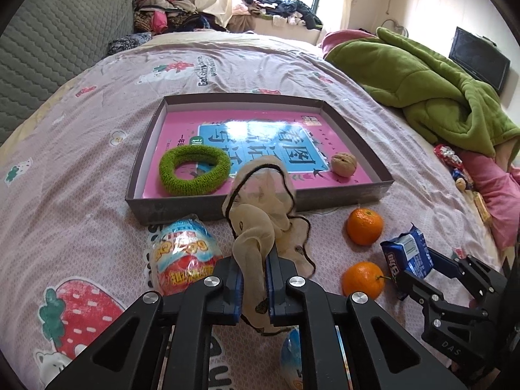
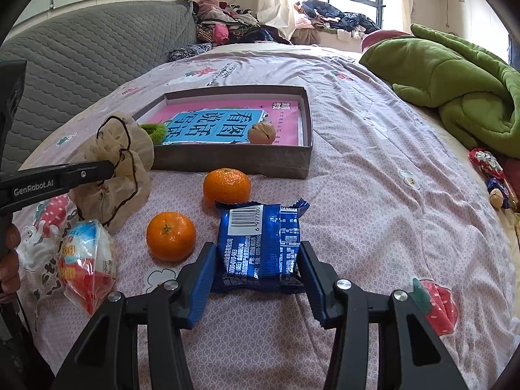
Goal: Organize objects
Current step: 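Lift the scrunchie with left tool while right tool carries the packet over the tray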
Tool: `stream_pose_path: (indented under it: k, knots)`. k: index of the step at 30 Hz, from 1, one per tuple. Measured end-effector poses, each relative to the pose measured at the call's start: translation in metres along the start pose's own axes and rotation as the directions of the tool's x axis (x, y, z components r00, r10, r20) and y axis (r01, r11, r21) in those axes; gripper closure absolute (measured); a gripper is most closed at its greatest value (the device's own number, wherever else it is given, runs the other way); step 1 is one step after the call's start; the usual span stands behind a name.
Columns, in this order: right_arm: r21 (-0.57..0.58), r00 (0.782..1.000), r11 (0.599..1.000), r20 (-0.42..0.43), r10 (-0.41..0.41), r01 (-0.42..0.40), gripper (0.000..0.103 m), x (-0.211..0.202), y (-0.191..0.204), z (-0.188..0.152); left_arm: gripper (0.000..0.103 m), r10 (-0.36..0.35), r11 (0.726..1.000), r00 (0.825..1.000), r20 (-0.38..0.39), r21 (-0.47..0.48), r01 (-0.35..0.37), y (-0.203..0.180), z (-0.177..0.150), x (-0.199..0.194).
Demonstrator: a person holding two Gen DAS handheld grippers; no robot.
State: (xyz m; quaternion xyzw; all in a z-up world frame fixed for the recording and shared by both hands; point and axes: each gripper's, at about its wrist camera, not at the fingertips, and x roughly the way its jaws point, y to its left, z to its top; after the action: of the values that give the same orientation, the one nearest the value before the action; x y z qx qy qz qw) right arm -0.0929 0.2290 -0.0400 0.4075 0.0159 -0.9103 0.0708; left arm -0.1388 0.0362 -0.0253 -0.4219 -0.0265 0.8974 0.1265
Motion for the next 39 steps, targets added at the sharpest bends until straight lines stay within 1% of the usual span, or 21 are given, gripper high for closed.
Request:
stream_pose_path:
  k: [4, 13, 21, 26, 32, 36, 39]
  knots:
    - [0.005, 1.000, 1.000, 0.009, -0.004, 0.004, 0.052, -0.003, -0.002, 0.001, 0.092, -0.008, 1.000, 1.000, 0.013, -0.003, 0.008, 0.000, -0.002, -0.009]
    - [0.007, 0.999, 1.000, 0.044, -0.009, 0.009, 0.052, -0.014, -0.002, 0.005, 0.093, 0.004, 1.000, 0.997, 0.077, -0.010, -0.003, 0.002, 0.003, -0.031]
    - [-0.007, 0.995, 1.000, 0.097, 0.014, -0.014, 0.052, -0.032, 0.005, 0.017, 0.092, -0.003, 1.000, 0.996, 0.091, -0.010, 0.004, 0.004, 0.002, -0.041]
    - [-0.031, 0.991, 0.999, 0.130, 0.021, -0.017, 0.052, -0.040, 0.012, 0.028, 0.092, 0.002, 1.000, 0.993, 0.122, -0.016, 0.000, 0.006, 0.003, -0.053]
    - [-0.057, 0.987, 0.998, 0.156, 0.050, -0.041, 0.052, -0.045, 0.022, 0.040, 0.093, 0.017, 1.000, 0.988, 0.151, -0.023, -0.014, 0.011, 0.007, -0.065]
    - [-0.077, 0.982, 0.996, 0.175, 0.067, -0.054, 0.052, -0.046, 0.029, 0.048, 0.092, 0.020, 0.999, 0.988, 0.155, -0.031, -0.016, 0.012, 0.007, -0.066]
    - [-0.089, 0.979, 0.994, 0.190, 0.079, -0.063, 0.052, -0.047, 0.033, 0.055, 0.092, 0.015, 0.999, 0.984, 0.179, -0.040, -0.008, 0.012, 0.009, -0.072]
